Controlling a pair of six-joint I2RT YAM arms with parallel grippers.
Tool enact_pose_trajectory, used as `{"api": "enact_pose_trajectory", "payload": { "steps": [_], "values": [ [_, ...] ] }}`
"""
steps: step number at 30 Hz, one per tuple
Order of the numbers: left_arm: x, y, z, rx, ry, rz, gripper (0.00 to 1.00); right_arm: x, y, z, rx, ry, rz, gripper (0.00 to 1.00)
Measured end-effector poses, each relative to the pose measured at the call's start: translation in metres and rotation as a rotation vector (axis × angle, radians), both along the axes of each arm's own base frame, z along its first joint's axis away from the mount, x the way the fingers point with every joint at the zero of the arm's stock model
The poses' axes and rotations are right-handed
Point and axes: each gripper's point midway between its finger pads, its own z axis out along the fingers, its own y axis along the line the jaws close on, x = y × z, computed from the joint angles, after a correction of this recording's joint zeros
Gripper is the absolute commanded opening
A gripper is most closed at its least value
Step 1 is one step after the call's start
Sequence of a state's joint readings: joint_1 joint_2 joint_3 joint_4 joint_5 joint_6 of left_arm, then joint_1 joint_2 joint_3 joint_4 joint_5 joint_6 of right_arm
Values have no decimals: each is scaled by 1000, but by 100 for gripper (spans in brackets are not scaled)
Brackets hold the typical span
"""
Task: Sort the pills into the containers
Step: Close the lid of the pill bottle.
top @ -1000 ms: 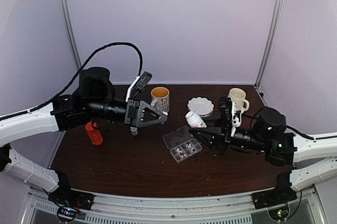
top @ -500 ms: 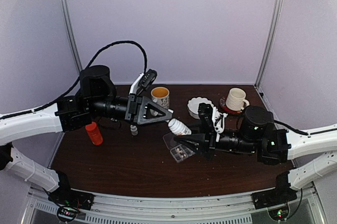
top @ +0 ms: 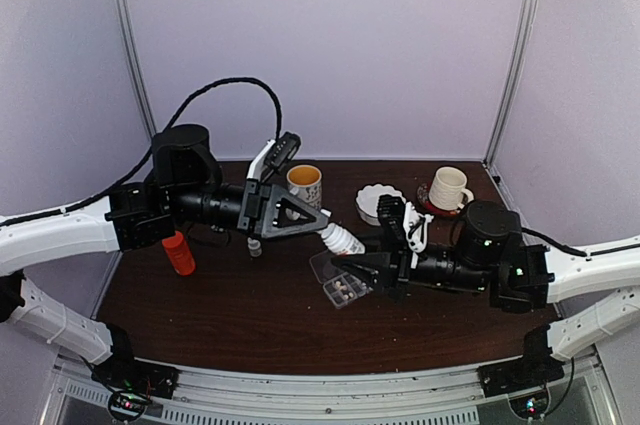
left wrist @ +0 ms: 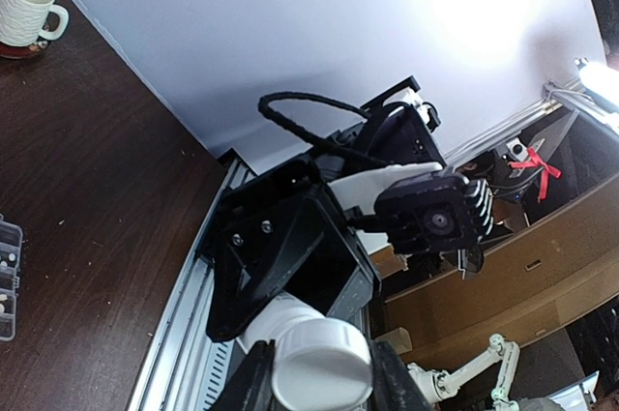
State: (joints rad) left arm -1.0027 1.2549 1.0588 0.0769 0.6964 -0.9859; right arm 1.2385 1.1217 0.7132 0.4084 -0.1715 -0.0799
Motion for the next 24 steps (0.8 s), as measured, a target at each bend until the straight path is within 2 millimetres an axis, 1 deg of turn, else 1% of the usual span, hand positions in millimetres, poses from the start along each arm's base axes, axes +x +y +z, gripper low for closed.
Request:
{"api": "enact_pose_trajectory", "payload": {
  "steps": [9, 19, 22, 24],
  "values": [
    [-2, 0, -2, 4, 3, -5, 0, -4, -8, 13, 40, -21, 6, 0],
    [-5, -1, -3, 7, 5, -11, 0, -1, 0, 6, -9, -24, 1, 0],
    [-4, -1, -9, 29, 5, -5, 0, 1, 1, 3, -30, -19, -11, 0],
    [-2, 0, -13, 48, 4, 5, 3, 3, 2, -1, -53, -15, -24, 0]
  ]
}}
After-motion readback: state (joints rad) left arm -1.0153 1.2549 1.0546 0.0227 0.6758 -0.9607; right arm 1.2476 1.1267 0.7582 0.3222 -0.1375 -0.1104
